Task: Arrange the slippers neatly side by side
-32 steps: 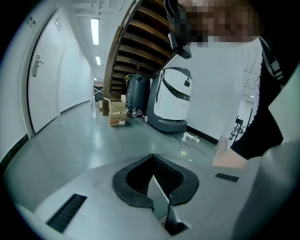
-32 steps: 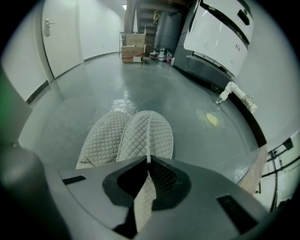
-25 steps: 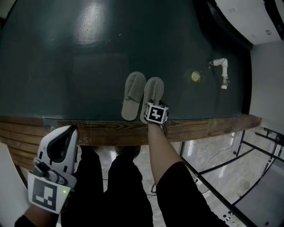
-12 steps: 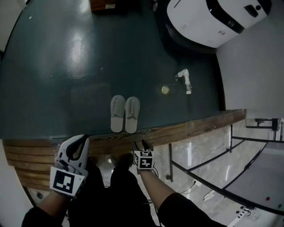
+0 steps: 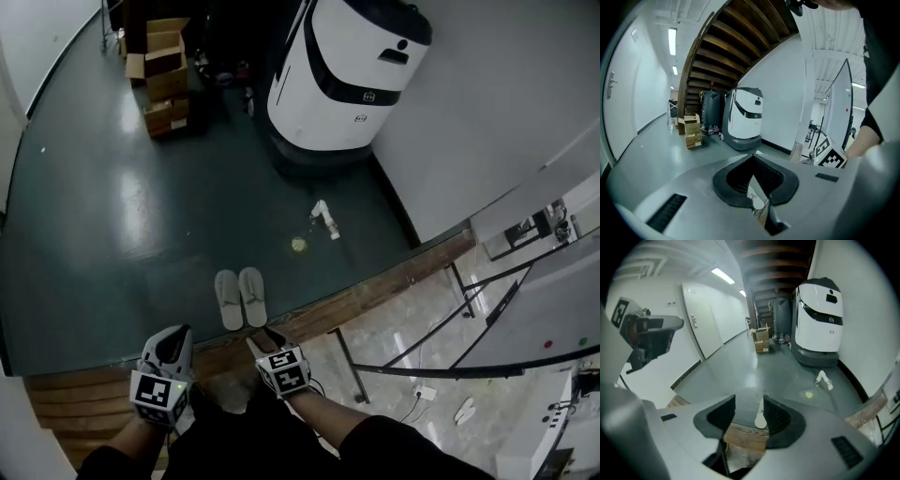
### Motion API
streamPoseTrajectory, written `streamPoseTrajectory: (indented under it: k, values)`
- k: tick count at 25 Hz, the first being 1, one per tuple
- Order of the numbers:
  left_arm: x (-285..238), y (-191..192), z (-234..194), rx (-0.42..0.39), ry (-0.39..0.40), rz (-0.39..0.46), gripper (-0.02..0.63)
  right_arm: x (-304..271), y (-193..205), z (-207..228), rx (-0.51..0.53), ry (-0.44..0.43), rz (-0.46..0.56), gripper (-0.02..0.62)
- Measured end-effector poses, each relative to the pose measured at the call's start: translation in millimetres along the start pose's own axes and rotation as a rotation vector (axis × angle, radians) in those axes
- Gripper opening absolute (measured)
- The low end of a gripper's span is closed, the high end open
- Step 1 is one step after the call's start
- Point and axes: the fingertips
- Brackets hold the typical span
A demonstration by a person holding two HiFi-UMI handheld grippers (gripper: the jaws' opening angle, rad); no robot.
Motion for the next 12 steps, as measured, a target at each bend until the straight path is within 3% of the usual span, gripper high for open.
streamPoseTrajectory:
  k: [5,8,12]
  values:
    - [39.8,-17.3,7.4,0.053,0.035,0.051,0.0,79.6,-82.0,-38.5,-0.031,-0.034,0.248,0.175]
    - [59.5,-18.6,20.7,0.1,0.072,0.07,0.0,128.4,-109.6,-60.5,0.03,-0.022,0.372,0.0]
    - [72.1,-21.1,41.0,0.087,0.132,0.07,0.0,171.1,-120.3,-84.8,0.031,-0.027,0.465,-0.002]
Point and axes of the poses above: the fingertips, and each gripper's own axes: x backward along the fingers, z to its right, y out of its underside, and after that the axes turned 1 degree about x, right-handed
